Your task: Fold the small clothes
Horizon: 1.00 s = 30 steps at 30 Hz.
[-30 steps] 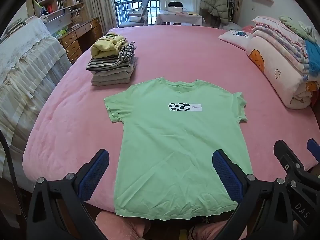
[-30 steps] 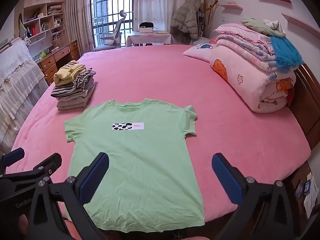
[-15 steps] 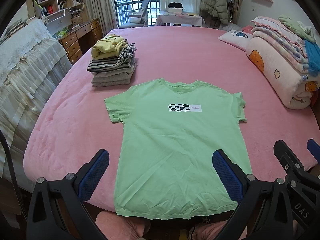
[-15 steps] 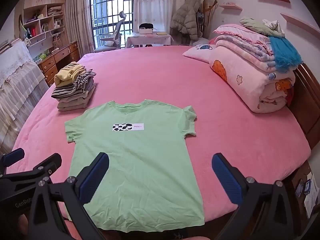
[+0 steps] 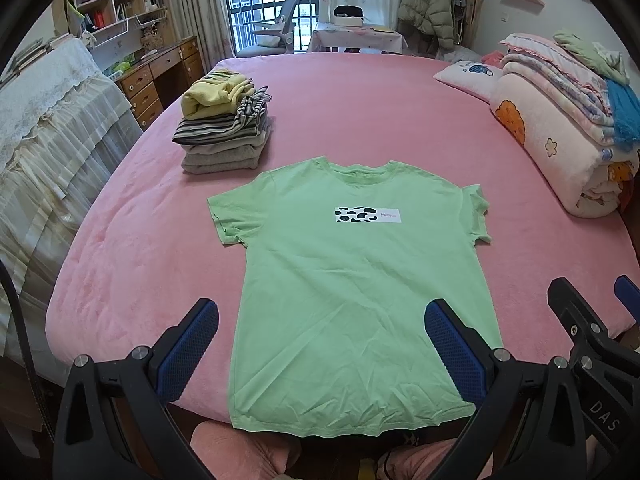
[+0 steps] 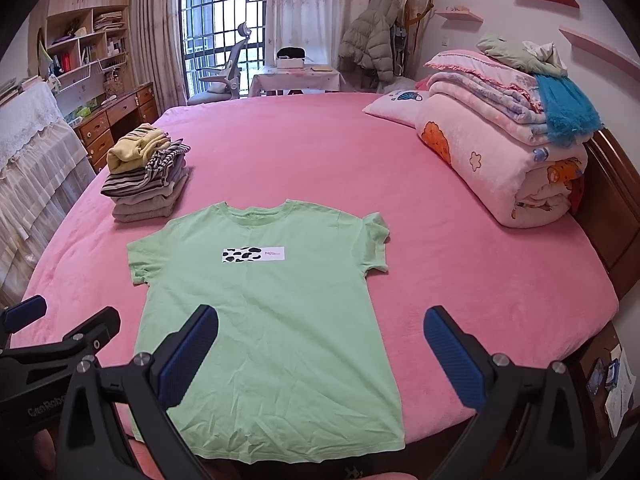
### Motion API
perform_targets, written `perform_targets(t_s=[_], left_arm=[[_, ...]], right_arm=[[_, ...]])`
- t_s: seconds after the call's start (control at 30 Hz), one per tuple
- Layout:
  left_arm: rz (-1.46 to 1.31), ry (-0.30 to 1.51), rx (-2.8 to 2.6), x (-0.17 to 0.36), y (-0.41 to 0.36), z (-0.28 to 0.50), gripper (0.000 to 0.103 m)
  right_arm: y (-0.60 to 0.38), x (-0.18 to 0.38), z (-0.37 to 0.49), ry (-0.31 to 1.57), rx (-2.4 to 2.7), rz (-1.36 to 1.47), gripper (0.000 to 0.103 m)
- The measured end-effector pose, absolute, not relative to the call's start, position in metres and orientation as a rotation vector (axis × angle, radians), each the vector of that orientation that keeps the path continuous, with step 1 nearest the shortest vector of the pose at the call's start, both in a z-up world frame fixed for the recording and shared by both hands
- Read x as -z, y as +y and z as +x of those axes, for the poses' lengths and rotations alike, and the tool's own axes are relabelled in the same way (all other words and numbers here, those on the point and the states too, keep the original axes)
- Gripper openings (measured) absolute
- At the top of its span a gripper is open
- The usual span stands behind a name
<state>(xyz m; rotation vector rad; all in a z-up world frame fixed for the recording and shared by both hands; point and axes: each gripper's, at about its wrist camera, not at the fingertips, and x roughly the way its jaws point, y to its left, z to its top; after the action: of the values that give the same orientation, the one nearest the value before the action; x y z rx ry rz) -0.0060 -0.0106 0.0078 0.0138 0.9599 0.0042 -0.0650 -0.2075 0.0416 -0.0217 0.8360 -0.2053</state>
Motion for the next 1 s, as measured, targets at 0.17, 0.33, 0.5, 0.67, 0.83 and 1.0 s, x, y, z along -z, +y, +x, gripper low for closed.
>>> perform_targets(t_s=[0.17,0.33,0.5,0.67,0.83,1.0], left_arm=[[0.014,0.957,0.0,-0.009,-0.008,-0.009,0.102],[0.01,0.961,0.002,-0.009,-0.007,-0.01,0.102],[0.012,0.962,0.003,-0.01,-0.006,-0.011,0.102],[0.01,0.967,-0.002,-0.007,-0.002,-0.011,0.102],[0.003,0.968,-0.003,-0.003,0.003,-0.01,0.102],[-0.009,0.978,0.014,0.006,0.007,-0.002,0.102]], right_arm=[[-0.208,-0.043,-0.065,0.836,0.204,-0.022,0.103],[-0.208,-0.043,-0.065,0.835,0.205,-0.023,0.103],[-0.208,-0.044,-0.066,0.835,0.208,-0.023,0.103],[-0.209,-0.045,-0.067,0.837,0.208,-0.024,0.103],[-0.21,-0.043,-0.067,0.844,0.209,-0.029,0.103],[-0.207,-0.03,-0.057,0.856,0.218,-0.034,0.103]])
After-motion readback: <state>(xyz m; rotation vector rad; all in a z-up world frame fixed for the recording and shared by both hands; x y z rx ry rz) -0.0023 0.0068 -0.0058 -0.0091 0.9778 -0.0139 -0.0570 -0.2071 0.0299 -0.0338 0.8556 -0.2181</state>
